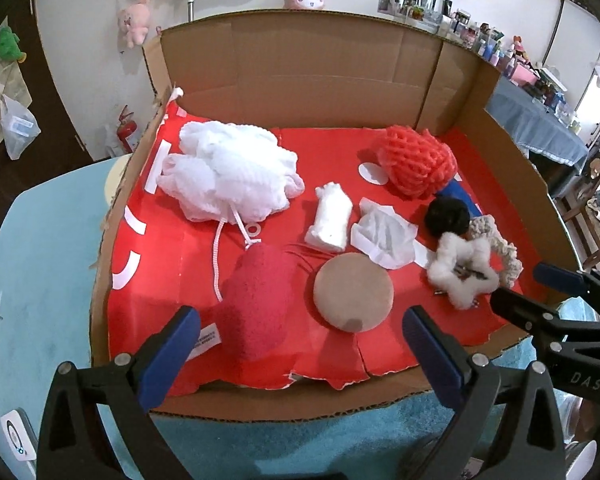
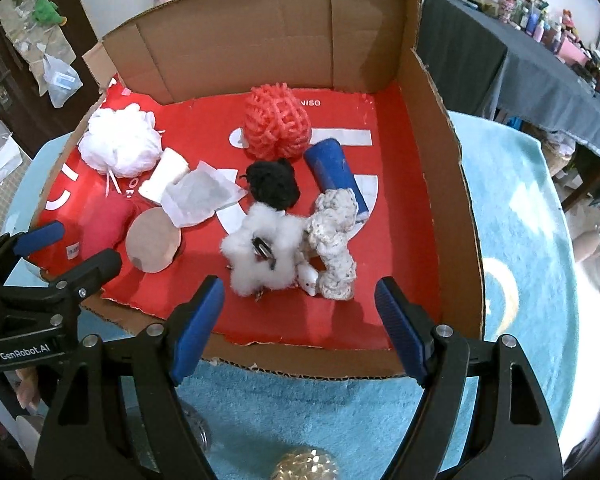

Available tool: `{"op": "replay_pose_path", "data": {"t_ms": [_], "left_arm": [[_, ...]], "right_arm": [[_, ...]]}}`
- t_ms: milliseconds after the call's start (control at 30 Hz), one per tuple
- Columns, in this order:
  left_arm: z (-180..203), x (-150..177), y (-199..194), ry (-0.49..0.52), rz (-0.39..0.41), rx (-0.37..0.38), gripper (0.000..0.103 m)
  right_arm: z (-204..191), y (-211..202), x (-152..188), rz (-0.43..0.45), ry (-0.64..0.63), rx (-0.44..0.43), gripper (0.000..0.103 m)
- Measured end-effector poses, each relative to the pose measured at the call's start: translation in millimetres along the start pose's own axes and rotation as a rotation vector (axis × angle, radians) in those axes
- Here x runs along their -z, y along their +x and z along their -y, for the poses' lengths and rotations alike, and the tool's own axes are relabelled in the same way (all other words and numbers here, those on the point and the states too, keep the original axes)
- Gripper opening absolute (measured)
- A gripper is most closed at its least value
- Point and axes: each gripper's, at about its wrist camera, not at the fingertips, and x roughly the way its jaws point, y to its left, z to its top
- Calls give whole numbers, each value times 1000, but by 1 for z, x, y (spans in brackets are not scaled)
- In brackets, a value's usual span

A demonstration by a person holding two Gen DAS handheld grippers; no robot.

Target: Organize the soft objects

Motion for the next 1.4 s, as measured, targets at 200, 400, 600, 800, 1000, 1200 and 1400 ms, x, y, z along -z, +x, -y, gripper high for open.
{"op": "replay_pose_path", "data": {"t_ms": [200, 400, 600, 800, 1000, 1200, 1400], "left_arm": [[1, 0, 1, 2, -9, -8, 103], [-1, 2, 4, -15, -19, -3, 103], [-2, 3, 3, -17, -17, -5, 103], [-1, 5, 1, -11, -7, -13, 103], [0, 6, -1, -7, 5, -16, 103], [-2, 6, -2, -21, 7, -12, 103], [-2, 6, -1, -21, 6, -11, 103]], "right_arm": [[1, 1, 0, -6, -1, -2, 77], [1, 2, -1, -4, -5, -5, 77], [1, 1, 0, 0, -3, -1, 77], [1, 0, 1, 6, -6, 1, 77], [0, -2, 2, 16, -13, 7, 77], [0, -3, 2, 16, -14, 8, 77], [0, -4, 2, 18, -15, 7, 77]]}}
